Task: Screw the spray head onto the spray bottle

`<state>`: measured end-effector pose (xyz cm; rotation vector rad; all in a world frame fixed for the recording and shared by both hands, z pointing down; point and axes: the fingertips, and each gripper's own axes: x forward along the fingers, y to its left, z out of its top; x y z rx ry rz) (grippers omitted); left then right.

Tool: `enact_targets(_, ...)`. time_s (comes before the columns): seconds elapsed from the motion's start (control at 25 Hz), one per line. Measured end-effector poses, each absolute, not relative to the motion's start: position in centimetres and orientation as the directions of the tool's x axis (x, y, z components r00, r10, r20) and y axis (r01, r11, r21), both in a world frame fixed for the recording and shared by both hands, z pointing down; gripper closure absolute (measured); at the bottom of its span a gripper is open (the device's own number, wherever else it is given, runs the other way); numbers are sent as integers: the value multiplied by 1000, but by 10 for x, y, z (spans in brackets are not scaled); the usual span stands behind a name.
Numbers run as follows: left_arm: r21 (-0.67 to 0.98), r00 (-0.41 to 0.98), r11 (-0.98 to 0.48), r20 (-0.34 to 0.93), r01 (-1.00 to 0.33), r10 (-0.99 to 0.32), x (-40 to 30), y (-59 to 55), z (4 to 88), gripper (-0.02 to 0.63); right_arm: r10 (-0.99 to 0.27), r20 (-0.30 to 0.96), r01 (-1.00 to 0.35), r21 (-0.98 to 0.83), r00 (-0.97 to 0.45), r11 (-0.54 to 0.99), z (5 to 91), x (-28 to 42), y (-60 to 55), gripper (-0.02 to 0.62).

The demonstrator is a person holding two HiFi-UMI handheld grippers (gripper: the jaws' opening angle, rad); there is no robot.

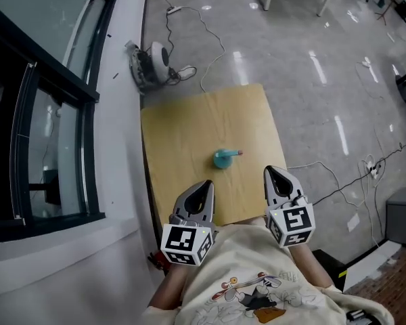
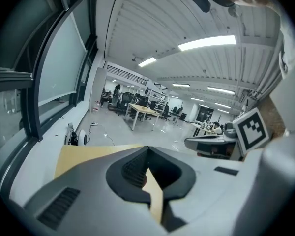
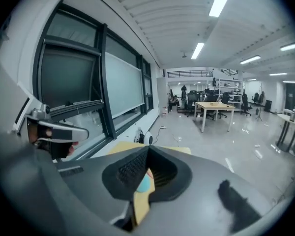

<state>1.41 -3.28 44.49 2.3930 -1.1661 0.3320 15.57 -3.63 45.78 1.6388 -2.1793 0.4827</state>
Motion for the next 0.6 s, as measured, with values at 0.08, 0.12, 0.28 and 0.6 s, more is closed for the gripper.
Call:
enact_targets(0.08,303,623,-544,400,-782,-673,22,-34,444,598,-827,490,-956,-49,-275,288,459,149,-36,589)
enact_targets(0.12,303,629,-552,398,-777,-667,26,-33,443,598,-823,490,-953,-56,-287,299,459,147,-37,589)
enact_targets(0.28,297,643,-570,392,-766,-658,33,-32,440,598,-821,483,-947,-64,-305,314,456,148,-42,589)
enact_targets(0.6,303,655,-582,391,-755,-646,44,-30,437,598,-788,488,-917,-70,-375,393,454,121,-36,589)
